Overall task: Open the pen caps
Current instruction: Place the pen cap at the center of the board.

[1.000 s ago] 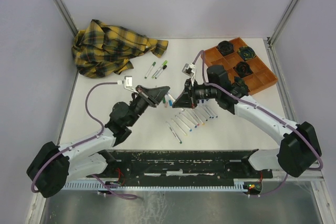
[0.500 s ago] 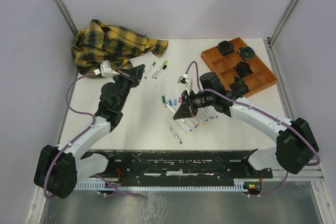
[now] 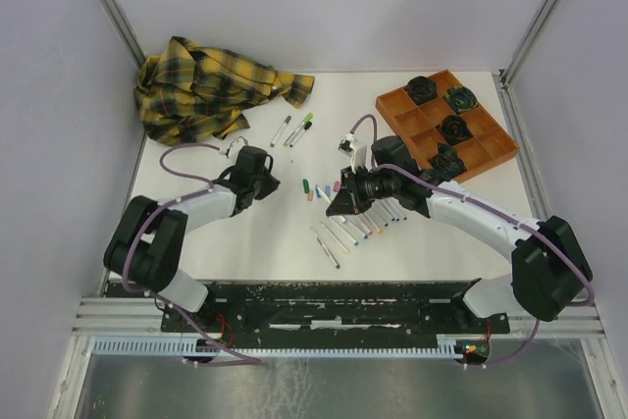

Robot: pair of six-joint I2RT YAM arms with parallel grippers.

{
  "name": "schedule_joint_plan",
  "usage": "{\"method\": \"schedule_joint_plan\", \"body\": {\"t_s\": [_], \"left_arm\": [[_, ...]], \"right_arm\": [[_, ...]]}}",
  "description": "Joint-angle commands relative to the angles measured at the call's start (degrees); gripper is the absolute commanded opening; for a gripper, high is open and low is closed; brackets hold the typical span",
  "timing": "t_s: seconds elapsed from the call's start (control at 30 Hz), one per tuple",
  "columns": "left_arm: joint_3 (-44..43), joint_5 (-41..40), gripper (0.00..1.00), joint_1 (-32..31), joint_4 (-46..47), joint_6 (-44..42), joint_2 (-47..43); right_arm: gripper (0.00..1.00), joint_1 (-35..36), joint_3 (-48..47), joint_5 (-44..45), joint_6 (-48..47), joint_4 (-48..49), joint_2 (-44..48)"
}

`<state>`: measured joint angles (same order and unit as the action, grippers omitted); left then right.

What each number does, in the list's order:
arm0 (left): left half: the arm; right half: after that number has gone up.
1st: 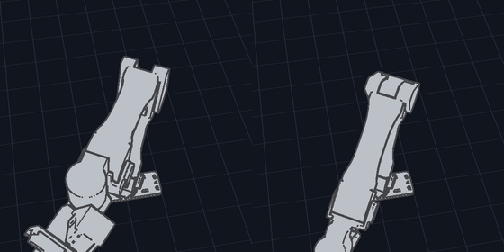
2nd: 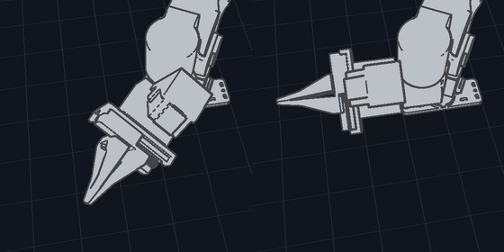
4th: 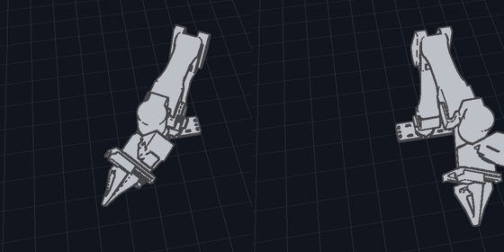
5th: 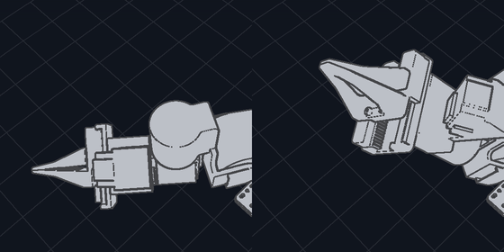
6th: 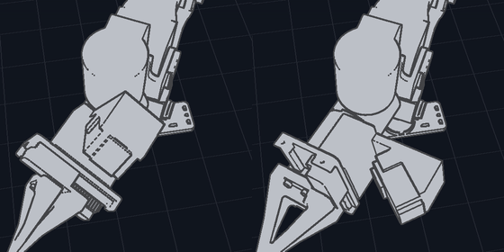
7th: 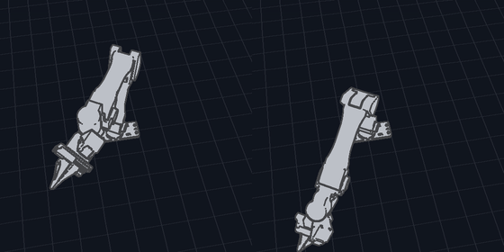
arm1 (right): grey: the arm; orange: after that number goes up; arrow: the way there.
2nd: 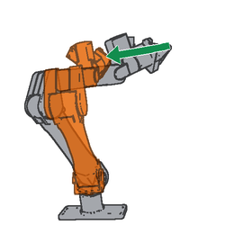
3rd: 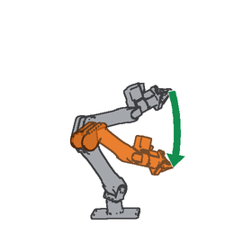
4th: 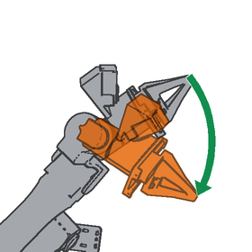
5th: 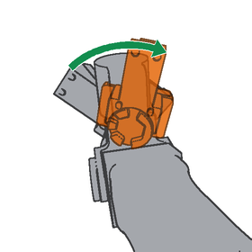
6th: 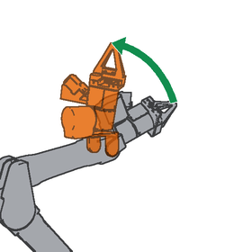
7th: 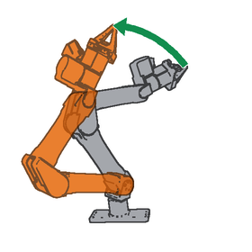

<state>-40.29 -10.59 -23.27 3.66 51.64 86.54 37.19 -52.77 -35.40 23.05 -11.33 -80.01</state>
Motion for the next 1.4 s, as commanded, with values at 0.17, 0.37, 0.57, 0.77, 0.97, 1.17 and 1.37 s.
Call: {"method": "schedule_joint_plan", "body": {"t_s": [0.17, 0.37, 0.57, 0.77, 0.97, 1.17, 1.37], "left_arm": [[-11.73, -5.1, 0.05, -5.36, -8.92, -5.39, 12.01], [-15.75, -5.15, 0.16, -6.08, -10.76, -6.66, 16.14], [-16.75, -4.82, 0.28, -6.14, -11.79, -7.37, 16.6], [-17.15, -4.31, 0.35, -6.18, -12.7, -7.77, 15.82], [-17.02, -5.3, 0.35, -6.19, -13.59, -8.04, 12.06], [-13.45, -9.93, 0.38, -6.19, -13.83, -9.24, 2.25], [-0.7, -13.31, 0.41, -6.18, -10.51, -11.62, -15.04]], "right_arm": [[0.0, 0.3, -0.78, 1.82, 1.64, 1.27, -1.0], [0.0, 0.42, -0.79, 1.89, 2.2, 1.29, -1.36], [0.0, 0.71, -0.65, 1.95, 3.2, 1.54, -1.88], [0.0, 1.82, -0.31, 2.4, 4.31, 2.03, -2.51], [0.0, 3.31, 0.58, 4.11, 6.73, 3.01, -3.72], [0.0, 5.55, 1.27, 6.11, 9.78, 4.46, -5.44], [0.02, 9.57, -0.34, 11.93, 12.05, 3.01, -8.43]]}}
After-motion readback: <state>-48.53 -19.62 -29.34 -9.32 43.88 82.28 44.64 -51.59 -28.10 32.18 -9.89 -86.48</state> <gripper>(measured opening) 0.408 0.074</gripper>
